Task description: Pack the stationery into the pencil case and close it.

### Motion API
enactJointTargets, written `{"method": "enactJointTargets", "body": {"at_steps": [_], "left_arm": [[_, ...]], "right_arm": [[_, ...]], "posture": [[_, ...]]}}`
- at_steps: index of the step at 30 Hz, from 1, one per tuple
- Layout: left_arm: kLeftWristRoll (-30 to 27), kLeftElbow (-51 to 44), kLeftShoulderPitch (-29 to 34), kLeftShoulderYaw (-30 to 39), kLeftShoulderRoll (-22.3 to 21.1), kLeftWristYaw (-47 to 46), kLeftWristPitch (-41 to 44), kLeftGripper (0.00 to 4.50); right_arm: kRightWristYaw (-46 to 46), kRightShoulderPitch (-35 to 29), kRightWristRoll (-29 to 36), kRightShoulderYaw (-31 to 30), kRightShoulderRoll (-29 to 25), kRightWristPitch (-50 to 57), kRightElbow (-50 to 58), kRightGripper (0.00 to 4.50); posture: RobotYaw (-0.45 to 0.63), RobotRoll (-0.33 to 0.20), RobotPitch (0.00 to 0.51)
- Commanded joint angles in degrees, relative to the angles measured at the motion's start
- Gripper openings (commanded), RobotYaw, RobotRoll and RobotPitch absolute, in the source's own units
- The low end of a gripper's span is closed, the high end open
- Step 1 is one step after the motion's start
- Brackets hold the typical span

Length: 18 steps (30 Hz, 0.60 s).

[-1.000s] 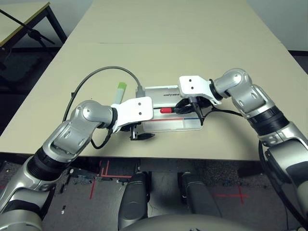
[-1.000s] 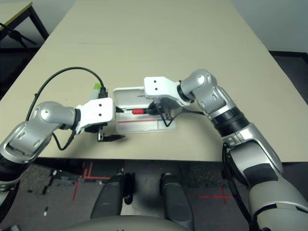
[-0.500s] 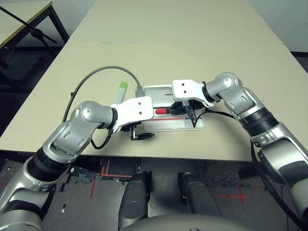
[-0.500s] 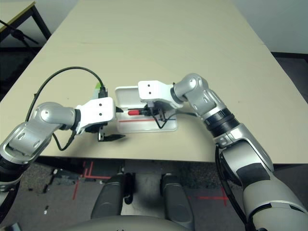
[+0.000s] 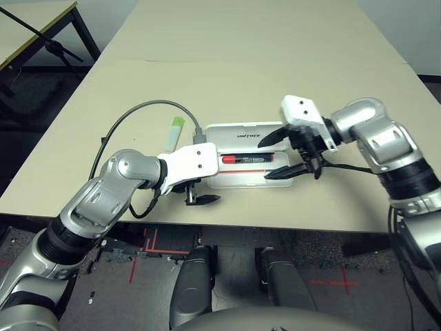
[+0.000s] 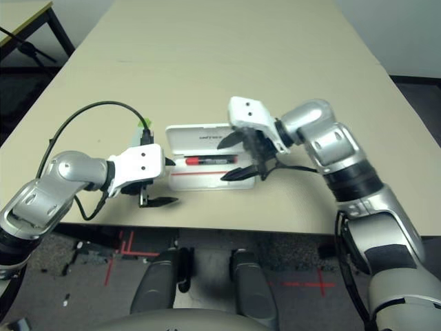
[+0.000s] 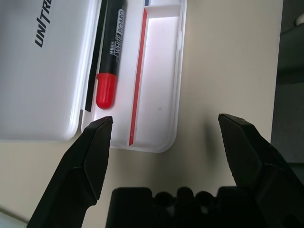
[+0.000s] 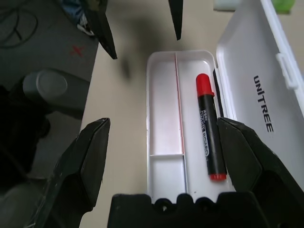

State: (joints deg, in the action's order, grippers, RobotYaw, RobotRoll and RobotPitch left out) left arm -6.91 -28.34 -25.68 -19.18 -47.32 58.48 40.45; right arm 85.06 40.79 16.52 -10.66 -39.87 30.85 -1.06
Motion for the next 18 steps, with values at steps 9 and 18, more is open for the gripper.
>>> {"method": "enactJointTargets", "body": {"at_steps": [9, 18], "left_arm": [[-1.2, -1.2, 2.2, 2.0, -0.4, -1.6, 2.2, 4.5], [-1.2, -0.9, 2.0, 3.2, -0.5, -4.3, 6.1, 4.5]], "right_arm": [[-13.6, -17.0, 11.6, 14.4, -2.8, 6.8, 17.9, 4.48], [-21.2, -22.5, 14.8, 14.7, -4.6, 10.7, 26.2, 4.48]], "posture": [[0.12, 0.0, 0.143], [0.1, 0.0, 0.152]]}}
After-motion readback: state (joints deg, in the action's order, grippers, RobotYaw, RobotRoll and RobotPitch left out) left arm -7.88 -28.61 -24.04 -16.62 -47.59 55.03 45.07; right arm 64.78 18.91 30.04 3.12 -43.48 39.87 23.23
